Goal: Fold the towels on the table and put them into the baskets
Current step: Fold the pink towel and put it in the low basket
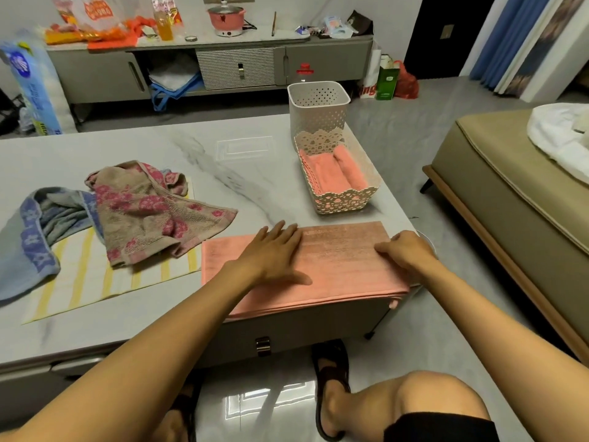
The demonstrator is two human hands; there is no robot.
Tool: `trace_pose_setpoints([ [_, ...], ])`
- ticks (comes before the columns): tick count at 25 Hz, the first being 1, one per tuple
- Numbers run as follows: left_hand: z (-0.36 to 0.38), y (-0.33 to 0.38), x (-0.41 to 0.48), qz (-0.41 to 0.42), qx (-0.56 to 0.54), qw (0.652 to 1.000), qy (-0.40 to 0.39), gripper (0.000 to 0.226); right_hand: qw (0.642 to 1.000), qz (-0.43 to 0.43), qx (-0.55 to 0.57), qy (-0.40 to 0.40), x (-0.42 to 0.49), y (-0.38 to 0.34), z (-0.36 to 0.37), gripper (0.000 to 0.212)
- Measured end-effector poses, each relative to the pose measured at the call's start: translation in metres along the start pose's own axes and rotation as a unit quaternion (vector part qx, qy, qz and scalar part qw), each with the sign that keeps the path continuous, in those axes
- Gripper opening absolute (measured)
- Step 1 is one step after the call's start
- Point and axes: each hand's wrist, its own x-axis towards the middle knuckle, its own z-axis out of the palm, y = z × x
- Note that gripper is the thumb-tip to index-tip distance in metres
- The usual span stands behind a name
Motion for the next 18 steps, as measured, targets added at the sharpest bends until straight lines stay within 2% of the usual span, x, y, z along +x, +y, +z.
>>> trace_pose_setpoints([
  [2, 0.006, -0.003, 0.008, -0.010, 0.017, 0.999, -0.041, 0.118, 0.994, 0.028, 0.090, -0.053, -0.005, -0.006, -0.011, 0.029],
  [4, 0.012, -0.009, 0.010, -0.010, 0.021, 0.999, -0.033, 0.121, 0.979, 0.031, 0.180, -0.091, -0.015, -0.024, -0.027, 0.026],
  [7, 0.015, -0.010, 0.009, 0.009, 0.005, 1.000, -0.009, 0.121, 0.946, -0.040, 0.284, -0.154, -0.036, -0.066, -0.040, 0.022],
  [9, 0.015, -0.015, -0.002, 0.015, -0.066, 0.997, 0.030, 0.115, 0.927, -0.097, 0.301, -0.203, -0.056, -0.100, -0.036, 0.015],
  [10, 0.013, -0.022, -0.012, 0.003, -0.139, 0.987, 0.077, 0.106, 0.921, -0.119, 0.299, -0.221, -0.066, -0.117, -0.031, 0.010],
  [11, 0.011, -0.033, -0.025, -0.023, -0.227, 0.964, 0.139, 0.090, 0.918, -0.139, 0.291, -0.231, -0.076, -0.134, -0.025, 0.011],
  [12, 0.008, -0.048, -0.039, -0.059, -0.318, 0.924, 0.205, 0.067, 0.919, -0.155, 0.278, -0.234, -0.086, -0.149, -0.018, 0.017],
  [13, 0.006, -0.062, -0.051, -0.105, -0.411, 0.870, 0.250, 0.043, 0.923, -0.168, 0.259, -0.232, -0.094, -0.162, -0.009, 0.020],
  [14, 0.005, -0.076, -0.062, -0.149, -0.504, 0.809, 0.264, 0.026, 0.928, -0.178, 0.233, -0.230, -0.102, -0.174, 0.001, 0.021],
  [15, 0.005, -0.090, -0.071, -0.183, -0.576, 0.756, 0.251, 0.018, 0.932, -0.187, 0.206, -0.234, -0.108, -0.184, 0.017, 0.022],
  [16, 0.009, -0.101, -0.079, -0.200, -0.626, 0.719, 0.224, 0.018, 0.932, -0.199, 0.178, -0.243, -0.115, -0.193, 0.038, 0.021],
  [18, 0.021, -0.112, -0.084, -0.201, -0.690, 0.673, 0.177, 0.019, 0.929, -0.226, 0.130, -0.264, -0.127, -0.199, 0.085, 0.021],
])
